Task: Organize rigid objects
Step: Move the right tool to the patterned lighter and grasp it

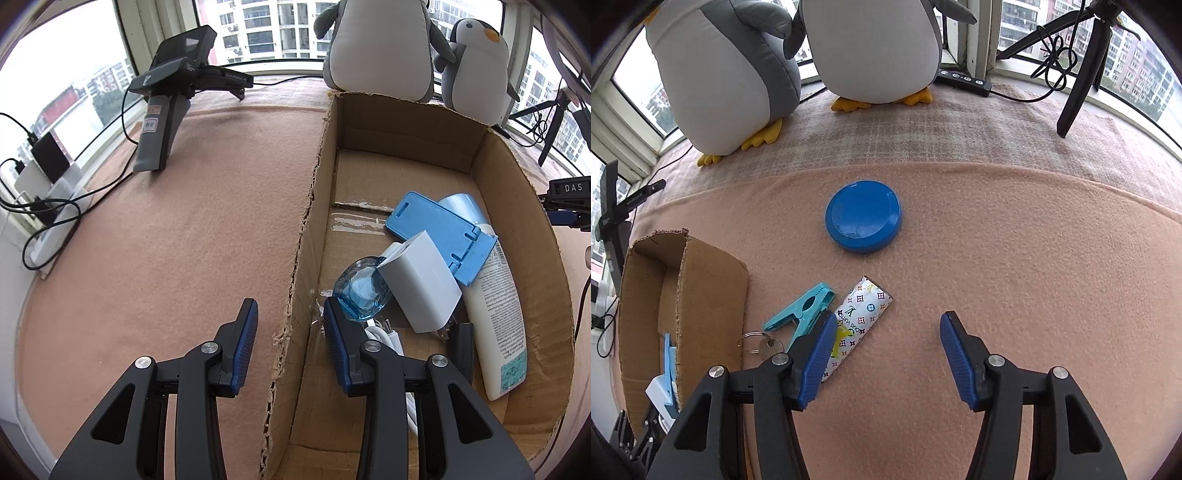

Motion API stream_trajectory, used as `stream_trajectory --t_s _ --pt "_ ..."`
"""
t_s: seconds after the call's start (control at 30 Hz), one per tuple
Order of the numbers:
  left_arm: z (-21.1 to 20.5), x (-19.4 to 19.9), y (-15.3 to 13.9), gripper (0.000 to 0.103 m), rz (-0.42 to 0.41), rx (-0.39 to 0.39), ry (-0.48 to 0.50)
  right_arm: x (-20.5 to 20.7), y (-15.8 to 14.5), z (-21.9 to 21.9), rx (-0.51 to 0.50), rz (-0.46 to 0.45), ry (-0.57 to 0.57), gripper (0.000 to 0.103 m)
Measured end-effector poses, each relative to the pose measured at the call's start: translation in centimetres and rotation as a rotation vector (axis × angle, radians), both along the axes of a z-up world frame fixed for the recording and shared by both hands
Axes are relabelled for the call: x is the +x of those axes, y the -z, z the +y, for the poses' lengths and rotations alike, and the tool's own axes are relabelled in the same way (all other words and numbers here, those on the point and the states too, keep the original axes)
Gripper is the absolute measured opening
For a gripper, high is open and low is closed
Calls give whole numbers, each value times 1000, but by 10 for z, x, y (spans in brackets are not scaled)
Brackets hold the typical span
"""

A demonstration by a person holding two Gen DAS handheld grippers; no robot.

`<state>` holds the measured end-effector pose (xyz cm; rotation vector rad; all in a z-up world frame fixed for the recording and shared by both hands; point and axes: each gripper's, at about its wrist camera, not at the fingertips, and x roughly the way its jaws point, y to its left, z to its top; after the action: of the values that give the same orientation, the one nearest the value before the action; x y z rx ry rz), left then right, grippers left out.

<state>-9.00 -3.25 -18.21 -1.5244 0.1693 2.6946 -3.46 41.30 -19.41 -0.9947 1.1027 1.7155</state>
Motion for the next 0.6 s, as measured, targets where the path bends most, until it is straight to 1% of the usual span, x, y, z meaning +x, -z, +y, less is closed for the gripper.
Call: stream_trajectory --t_s 0.3,0.47,0.6 --pt "-1 0 0 36 0 2 1 -18 1 -1 0 -22 -37 54" --pt "1 1 1 36 -1 6 -1 -28 2 -8 25 -74 -84 54" --pt "1 1 1 36 -1 7 -1 -23 4 -14 40 -100 -113 54"
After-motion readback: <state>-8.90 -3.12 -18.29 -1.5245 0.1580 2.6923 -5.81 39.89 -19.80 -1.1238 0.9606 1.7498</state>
